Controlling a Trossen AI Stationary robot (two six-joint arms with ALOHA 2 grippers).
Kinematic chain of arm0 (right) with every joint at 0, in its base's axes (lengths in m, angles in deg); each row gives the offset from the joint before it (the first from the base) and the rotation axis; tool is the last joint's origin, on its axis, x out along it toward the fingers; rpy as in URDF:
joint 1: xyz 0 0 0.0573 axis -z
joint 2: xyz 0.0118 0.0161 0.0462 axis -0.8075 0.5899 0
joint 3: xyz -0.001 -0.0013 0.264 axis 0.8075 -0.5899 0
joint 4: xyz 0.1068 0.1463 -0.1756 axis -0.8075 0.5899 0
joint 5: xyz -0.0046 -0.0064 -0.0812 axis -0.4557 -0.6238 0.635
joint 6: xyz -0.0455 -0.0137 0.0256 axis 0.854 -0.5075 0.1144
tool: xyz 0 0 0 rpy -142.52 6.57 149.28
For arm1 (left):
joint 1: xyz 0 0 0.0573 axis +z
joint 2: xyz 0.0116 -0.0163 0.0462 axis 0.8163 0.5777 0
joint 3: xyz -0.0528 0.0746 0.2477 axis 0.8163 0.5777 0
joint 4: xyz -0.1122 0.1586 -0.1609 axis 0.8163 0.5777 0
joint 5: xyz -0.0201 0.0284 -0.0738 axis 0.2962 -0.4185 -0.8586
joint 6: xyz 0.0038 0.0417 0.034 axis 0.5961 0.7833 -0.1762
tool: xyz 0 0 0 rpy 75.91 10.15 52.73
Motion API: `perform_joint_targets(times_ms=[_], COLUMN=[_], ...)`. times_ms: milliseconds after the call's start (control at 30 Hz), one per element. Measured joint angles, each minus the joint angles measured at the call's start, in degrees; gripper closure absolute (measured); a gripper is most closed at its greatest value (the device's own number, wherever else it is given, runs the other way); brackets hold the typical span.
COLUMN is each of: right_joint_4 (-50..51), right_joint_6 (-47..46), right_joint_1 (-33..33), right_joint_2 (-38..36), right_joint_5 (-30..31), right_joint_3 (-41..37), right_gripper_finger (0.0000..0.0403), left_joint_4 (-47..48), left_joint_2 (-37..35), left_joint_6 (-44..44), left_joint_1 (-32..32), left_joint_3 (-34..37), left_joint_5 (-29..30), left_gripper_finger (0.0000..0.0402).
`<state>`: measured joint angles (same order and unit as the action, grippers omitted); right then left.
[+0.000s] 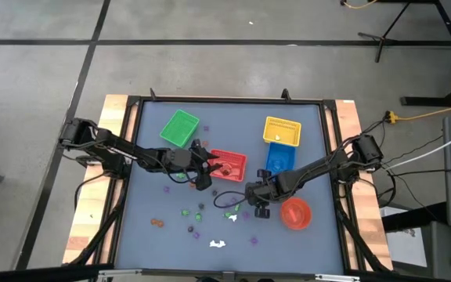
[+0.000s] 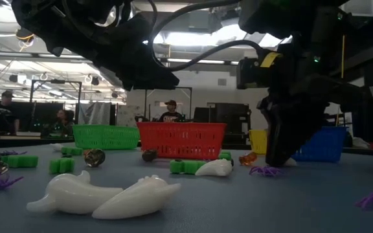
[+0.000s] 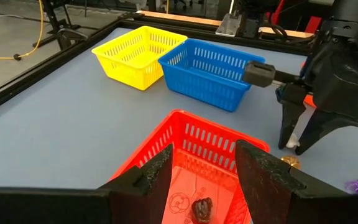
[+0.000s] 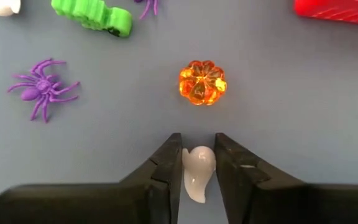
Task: Sort Halloween decoration
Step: Put the white ghost toy into the yellow bin
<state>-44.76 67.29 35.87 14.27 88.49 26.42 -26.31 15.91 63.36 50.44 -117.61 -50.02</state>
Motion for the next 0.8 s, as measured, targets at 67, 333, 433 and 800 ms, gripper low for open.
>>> perform_joint_targets(times_ms=[67, 333, 433, 800], right_joint_4=[0.04, 0.19, 0.86, 9.45], right_joint_6=[0.04, 0.01, -0.01, 4.49], right_joint_1=[0.00, 0.00, 0.00, 0.02], right_joint_2=[0.00, 0.07, 0.21, 0.44], right_joint_5=[0.03, -0.03, -0.11, 0.75], right_joint_3=[0.00, 0.13, 0.98, 8.33], right_gripper_finger=[0.0338, 0.0330, 0.0328, 0.0327], left_joint_4=[0.00, 0.00, 0.00, -0.02], left_joint_2=[0.00, 0.00, 0.00, 0.00], left_joint_6=[0.00, 0.00, 0.00, -0.02], left_joint_1=[0.01, 0.02, 0.00, 0.00], left_joint_3=[0.00, 0.00, 0.00, 0.00], left_joint_5=[0.00, 0.00, 0.00, 0.00], left_gripper_finger=[0.0242, 0.0242, 0.0242, 0.0242])
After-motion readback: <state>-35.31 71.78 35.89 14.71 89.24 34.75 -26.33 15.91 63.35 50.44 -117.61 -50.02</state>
